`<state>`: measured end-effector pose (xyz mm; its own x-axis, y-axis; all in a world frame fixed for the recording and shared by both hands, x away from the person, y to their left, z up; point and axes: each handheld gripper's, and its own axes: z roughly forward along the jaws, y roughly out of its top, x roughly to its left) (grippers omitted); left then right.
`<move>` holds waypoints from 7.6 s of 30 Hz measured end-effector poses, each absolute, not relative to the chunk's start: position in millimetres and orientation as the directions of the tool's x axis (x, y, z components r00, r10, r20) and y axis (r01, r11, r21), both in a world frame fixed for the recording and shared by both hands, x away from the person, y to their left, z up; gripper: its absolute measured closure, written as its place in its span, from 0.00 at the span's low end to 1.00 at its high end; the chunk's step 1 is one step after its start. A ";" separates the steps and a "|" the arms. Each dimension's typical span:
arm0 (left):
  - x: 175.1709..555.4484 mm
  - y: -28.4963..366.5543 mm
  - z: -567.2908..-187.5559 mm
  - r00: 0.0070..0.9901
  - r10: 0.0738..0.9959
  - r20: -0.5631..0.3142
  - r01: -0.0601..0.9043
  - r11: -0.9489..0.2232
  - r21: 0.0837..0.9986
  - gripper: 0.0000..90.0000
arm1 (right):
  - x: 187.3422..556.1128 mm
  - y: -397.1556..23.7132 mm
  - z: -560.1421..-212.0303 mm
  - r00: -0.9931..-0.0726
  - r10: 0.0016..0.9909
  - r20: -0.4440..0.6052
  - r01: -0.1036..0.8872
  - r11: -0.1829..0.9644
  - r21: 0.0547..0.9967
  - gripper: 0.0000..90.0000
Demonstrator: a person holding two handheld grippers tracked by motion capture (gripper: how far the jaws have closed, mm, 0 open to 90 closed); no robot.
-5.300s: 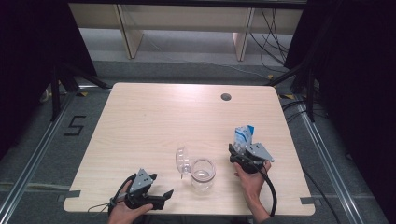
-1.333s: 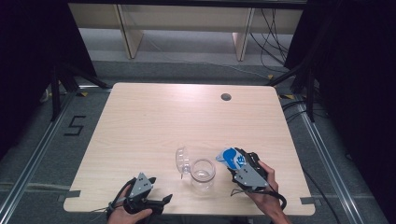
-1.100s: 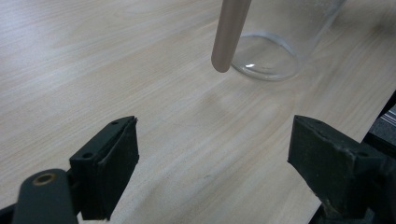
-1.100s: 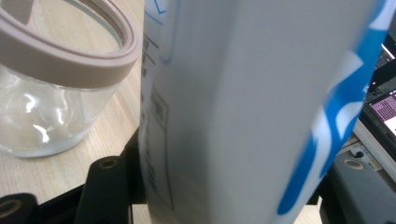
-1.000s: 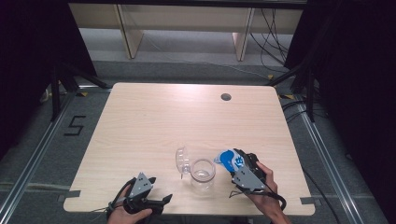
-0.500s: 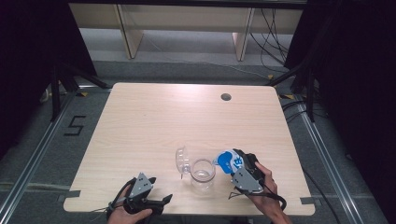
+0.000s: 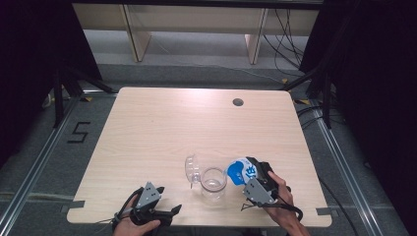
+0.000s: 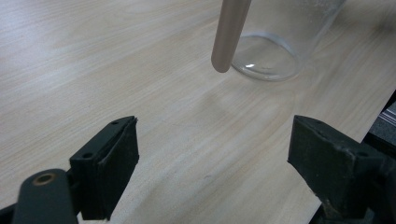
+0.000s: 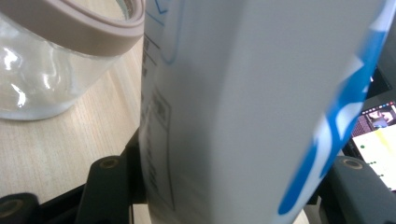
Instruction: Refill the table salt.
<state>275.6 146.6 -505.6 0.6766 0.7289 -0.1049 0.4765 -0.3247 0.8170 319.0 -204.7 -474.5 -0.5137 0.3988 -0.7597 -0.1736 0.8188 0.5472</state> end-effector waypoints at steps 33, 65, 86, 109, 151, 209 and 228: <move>275.4 146.2 -505.5 0.681 0.726 -0.101 0.473 -0.330 0.817 0.17 | 326.3 -202.0 -474.4 -0.453 0.344 -0.823 -0.226 0.848 0.479 0.47; 275.6 144.9 -505.8 0.683 0.723 -0.104 0.465 -0.321 0.825 0.17 | 326.3 -200.7 -475.9 -0.389 0.246 -0.888 -0.306 0.874 0.376 0.48; 275.5 144.6 -505.8 0.679 0.728 -0.100 0.470 -0.325 0.820 0.17 | 324.3 -199.1 -477.7 -0.348 0.190 -0.918 -0.315 0.899 0.305 0.49; 275.6 144.8 -505.1 0.682 0.725 -0.095 0.468 -0.332 0.819 0.18 | 324.0 -196.3 -476.1 -0.273 0.125 -0.954 -0.351 0.910 0.219 0.50; 275.2 144.1 -505.3 0.676 0.729 -0.104 0.476 -0.324 0.817 0.18 | 323.3 -193.9 -473.5 -0.194 0.002 -0.981 -0.354 0.932 0.072 0.50; 277.1 145.4 -504.9 0.694 0.716 -0.081 0.457 -0.350 0.818 0.18 | 323.6 -193.3 -475.0 -0.119 -0.089 -0.989 -0.339 0.940 -0.044 0.53; 277.0 144.9 -505.0 0.690 0.719 -0.086 0.458 -0.342 0.820 0.18 | 323.1 -191.7 -475.4 -0.084 -0.111 -0.990 -0.346 0.935 -0.076 0.53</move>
